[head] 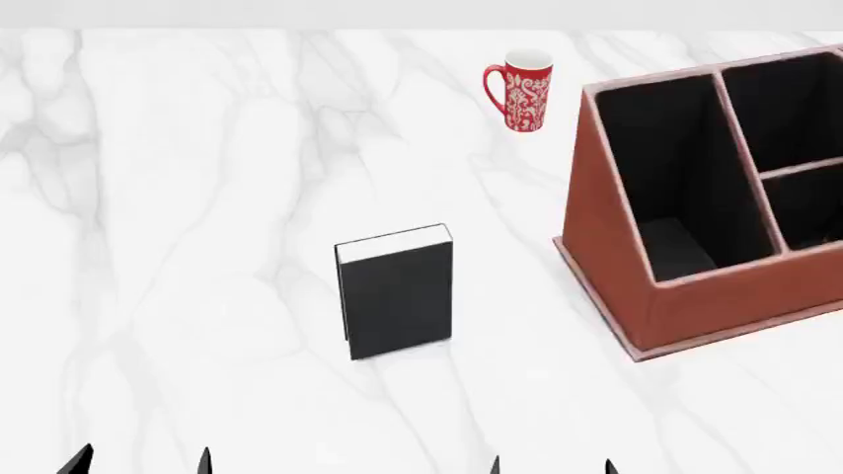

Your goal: Pick up the book and place it in the left compartment of the caddy.

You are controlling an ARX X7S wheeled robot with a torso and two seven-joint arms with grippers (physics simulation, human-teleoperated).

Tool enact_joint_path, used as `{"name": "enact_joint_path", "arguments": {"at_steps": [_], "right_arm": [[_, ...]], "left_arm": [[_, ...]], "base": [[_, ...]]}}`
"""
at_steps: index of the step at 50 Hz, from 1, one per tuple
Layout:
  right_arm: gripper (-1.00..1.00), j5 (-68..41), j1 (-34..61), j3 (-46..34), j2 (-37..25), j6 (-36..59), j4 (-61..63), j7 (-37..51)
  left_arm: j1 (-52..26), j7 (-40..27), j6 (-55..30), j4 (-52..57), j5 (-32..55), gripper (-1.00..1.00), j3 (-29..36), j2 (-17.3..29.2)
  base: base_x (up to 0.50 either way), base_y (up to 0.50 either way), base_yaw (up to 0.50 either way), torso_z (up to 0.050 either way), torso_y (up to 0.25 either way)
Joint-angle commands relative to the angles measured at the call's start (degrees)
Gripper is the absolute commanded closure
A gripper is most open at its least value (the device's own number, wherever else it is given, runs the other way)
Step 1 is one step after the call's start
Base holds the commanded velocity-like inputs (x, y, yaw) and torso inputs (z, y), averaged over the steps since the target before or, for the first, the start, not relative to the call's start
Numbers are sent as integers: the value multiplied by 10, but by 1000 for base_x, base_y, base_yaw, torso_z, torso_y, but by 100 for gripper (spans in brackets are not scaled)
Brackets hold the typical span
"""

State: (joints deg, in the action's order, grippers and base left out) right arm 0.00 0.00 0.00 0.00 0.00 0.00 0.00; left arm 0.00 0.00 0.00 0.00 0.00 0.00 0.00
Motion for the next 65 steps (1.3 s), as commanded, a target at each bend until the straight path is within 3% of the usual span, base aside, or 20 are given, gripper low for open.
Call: {"name": "enact_joint_path", "arguments": {"at_steps": [1, 13, 20, 28, 37, 45, 65], "right_arm": [[-100, -14, 2, -9, -7, 21, 4, 14], [-100, -32, -2, -26, -26, 39, 39, 38], [-100, -46, -13, -33, -36, 87, 139, 49], [-100, -53, -16, -39, -51, 196, 335, 70], [-100, -49, -3, -47, -60, 266, 435, 94], [-100, -61, -3, -44, -67, 269, 461, 99], [-100, -78, -5, -47, -78, 255, 452, 110]], "left_arm": [[-5, -43, -28, 7, -34, -100, 13, 10], [-11, -60, -35, 22, -8, -100, 29, 26], [-3, -68, -103, 149, -5, -100, 41, 33], [-1, -84, -170, 312, -37, -100, 61, 45], [-6, -85, -248, 439, -46, -100, 78, 51], [-7, -88, -255, 464, -42, -100, 88, 56], [-8, -103, -258, 474, -26, -100, 97, 70]], "base": [[0, 0, 0, 0, 0], [0, 0, 0, 0, 0], [0, 0, 0, 0, 0], [0, 0, 0, 0, 0], [0, 0, 0, 0, 0], [29, 0, 0, 0, 0], [500, 0, 0, 0, 0]]}}
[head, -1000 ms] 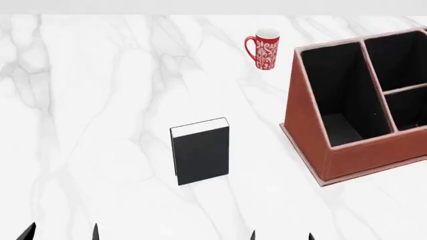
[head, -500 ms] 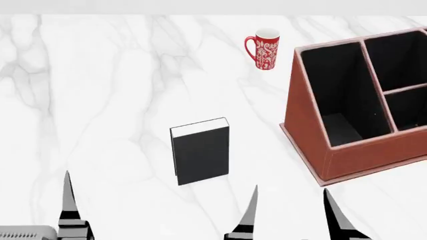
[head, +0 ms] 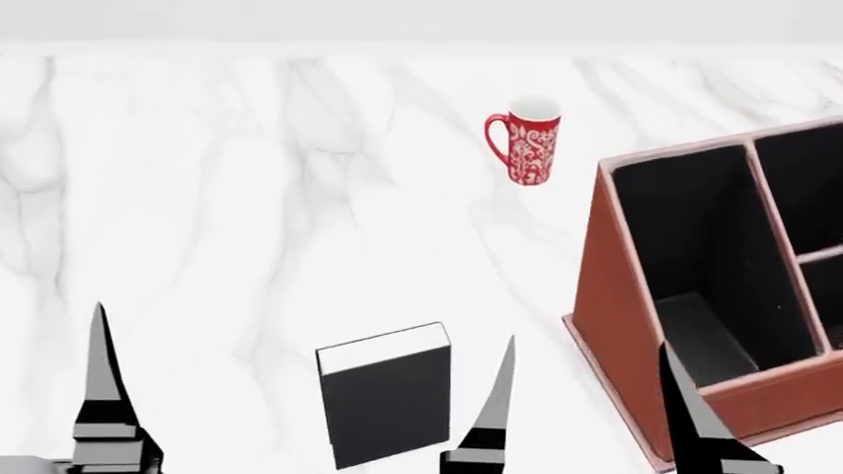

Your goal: Pick up the book and place it in the left compartment of the caddy.

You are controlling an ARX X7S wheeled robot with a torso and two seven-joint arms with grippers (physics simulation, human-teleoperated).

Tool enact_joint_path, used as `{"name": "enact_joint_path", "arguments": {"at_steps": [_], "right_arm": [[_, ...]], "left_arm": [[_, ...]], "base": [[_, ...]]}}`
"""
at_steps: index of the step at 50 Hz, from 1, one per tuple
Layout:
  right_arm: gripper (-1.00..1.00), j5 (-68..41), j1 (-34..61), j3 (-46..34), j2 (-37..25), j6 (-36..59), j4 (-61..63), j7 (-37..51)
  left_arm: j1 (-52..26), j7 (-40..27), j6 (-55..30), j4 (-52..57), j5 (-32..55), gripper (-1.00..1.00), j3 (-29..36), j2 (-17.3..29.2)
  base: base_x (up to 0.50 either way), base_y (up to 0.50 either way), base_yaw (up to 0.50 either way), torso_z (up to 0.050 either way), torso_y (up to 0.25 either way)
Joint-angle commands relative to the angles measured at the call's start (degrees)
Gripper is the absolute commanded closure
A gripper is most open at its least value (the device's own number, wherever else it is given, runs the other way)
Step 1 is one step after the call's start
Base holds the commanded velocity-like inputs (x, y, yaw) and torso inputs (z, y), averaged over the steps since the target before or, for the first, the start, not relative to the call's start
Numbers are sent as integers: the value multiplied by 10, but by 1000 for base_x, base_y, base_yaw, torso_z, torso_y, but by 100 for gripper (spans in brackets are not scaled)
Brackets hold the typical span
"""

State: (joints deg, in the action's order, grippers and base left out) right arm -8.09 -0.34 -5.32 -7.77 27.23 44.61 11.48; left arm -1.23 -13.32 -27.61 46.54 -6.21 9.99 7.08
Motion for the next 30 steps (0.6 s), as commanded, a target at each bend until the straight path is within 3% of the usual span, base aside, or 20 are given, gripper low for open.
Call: {"name": "enact_joint_path", "arguments": {"at_steps": [1, 22, 30], "right_arm": [[-100, 2, -2, 6, -1, -18, 5, -4], [-100, -11, -2, -3, -10, -25, 5, 5], [-100, -46, -10, 8, -8, -52, 1, -4]], "left_arm": [[5, 29, 18, 10, 36, -100, -3, 0], [4, 15, 15, 14, 50, -100, 0, 10], [2, 11, 15, 14, 54, -100, 2, 14]], "base": [[500, 0, 0, 0, 0], [500, 0, 0, 0, 1], [0, 0, 0, 0, 2]]}}
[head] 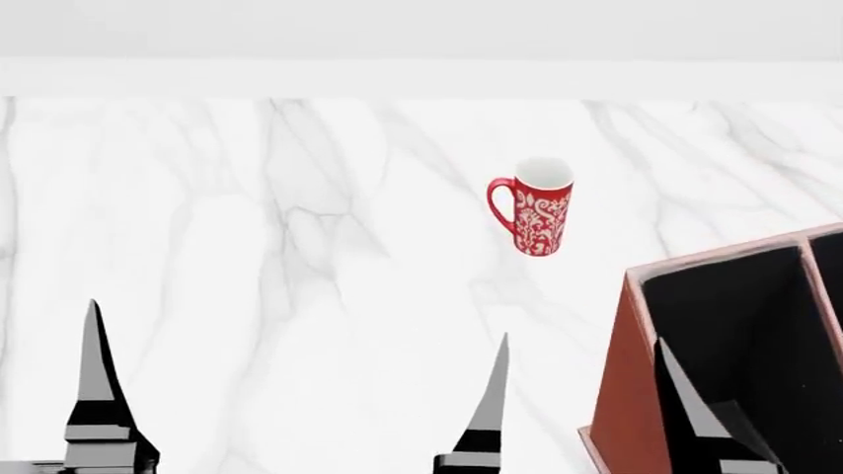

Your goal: Pick up the book and place it in the left compartment of the caddy.

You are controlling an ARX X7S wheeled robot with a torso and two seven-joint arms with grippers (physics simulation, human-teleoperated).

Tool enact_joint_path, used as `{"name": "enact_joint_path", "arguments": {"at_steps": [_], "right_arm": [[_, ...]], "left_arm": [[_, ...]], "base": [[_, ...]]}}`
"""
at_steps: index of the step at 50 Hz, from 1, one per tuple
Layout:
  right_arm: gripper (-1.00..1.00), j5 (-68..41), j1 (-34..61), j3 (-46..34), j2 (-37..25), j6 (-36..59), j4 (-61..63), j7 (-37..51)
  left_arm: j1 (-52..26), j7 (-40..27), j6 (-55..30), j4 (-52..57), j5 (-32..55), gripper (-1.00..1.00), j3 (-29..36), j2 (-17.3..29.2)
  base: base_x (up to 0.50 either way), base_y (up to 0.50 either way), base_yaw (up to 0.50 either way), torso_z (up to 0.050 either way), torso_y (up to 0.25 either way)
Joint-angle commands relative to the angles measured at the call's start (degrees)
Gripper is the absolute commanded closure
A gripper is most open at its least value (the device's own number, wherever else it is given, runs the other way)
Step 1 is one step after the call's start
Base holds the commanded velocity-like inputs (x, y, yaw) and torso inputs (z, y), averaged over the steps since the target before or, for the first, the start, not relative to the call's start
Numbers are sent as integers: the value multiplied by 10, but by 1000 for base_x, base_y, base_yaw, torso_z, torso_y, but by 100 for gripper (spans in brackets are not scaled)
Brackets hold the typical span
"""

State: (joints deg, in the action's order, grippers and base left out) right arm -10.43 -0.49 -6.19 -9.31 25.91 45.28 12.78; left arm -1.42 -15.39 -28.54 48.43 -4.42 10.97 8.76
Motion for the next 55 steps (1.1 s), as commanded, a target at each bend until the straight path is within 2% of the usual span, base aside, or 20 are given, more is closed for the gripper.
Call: {"name": "enact_joint_path", "arguments": {"at_steps": [1, 55], "right_arm": [[-100, -15, -8, 13, 5, -39, -7, -15], [-100, -56, -10, 8, -17, -53, -8, 7]], "left_arm": [[4, 31, 26, -6, 37, -100, -8, -3], [2, 5, 33, -13, 56, -100, 5, 19]], "base": [[0, -184, 0, 0, 0], [0, -500, 0, 0, 0]]}}
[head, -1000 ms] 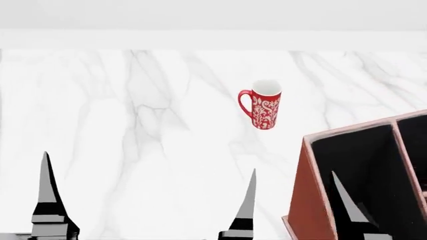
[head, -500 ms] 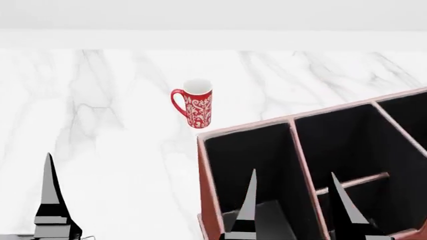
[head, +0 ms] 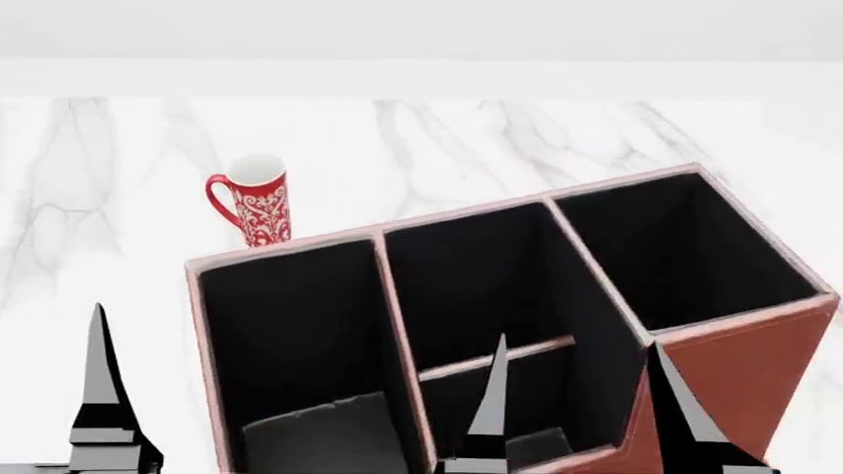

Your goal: Pick up the book and place it in the left compartment of the caddy.

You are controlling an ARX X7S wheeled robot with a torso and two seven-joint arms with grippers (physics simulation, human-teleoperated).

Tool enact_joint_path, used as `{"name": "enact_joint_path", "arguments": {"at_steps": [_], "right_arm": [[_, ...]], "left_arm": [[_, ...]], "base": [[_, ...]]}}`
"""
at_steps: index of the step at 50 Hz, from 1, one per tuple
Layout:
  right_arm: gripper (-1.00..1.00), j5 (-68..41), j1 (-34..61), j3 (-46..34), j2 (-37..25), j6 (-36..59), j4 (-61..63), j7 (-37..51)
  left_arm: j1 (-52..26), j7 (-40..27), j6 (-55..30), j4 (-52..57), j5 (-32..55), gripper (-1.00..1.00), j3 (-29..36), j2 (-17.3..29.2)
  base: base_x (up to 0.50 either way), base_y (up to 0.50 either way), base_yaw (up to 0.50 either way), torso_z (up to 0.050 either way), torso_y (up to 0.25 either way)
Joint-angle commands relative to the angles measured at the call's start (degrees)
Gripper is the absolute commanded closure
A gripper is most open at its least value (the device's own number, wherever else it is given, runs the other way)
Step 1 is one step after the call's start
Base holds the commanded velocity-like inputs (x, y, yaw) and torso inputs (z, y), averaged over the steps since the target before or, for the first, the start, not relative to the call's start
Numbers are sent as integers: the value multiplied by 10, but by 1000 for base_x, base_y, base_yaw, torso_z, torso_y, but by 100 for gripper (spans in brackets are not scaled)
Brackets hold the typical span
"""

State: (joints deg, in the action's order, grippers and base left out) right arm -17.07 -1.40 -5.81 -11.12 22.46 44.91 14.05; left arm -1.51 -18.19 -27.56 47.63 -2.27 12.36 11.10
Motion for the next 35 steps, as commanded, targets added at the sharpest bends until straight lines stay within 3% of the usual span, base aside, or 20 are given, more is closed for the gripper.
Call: {"name": "enact_joint_path", "arguments": {"at_steps": [1, 4, 17, 35], "right_arm": [[-100, 11, 0, 4, 0, -19, -4, -6], [-100, 18, 1, 0, -3, -16, -2, -1], [-100, 23, 1, -8, -10, -18, -4, 10], [-100, 36, 3, -36, -27, -18, -2, 10]], "left_arm": [[4, 33, 25, -6, 35, -100, -8, -4], [2, 32, 21, -3, 36, -100, -8, -3], [2, 26, 22, -4, 41, -100, -7, 1], [0, 19, 19, -1, 46, -100, -4, 7]], "base": [[0, -500, 0, 0, 0], [0, -500, 0, 0, 0], [0, 0, 0, 0, 0], [0, 0, 490, 0, 0]]}}
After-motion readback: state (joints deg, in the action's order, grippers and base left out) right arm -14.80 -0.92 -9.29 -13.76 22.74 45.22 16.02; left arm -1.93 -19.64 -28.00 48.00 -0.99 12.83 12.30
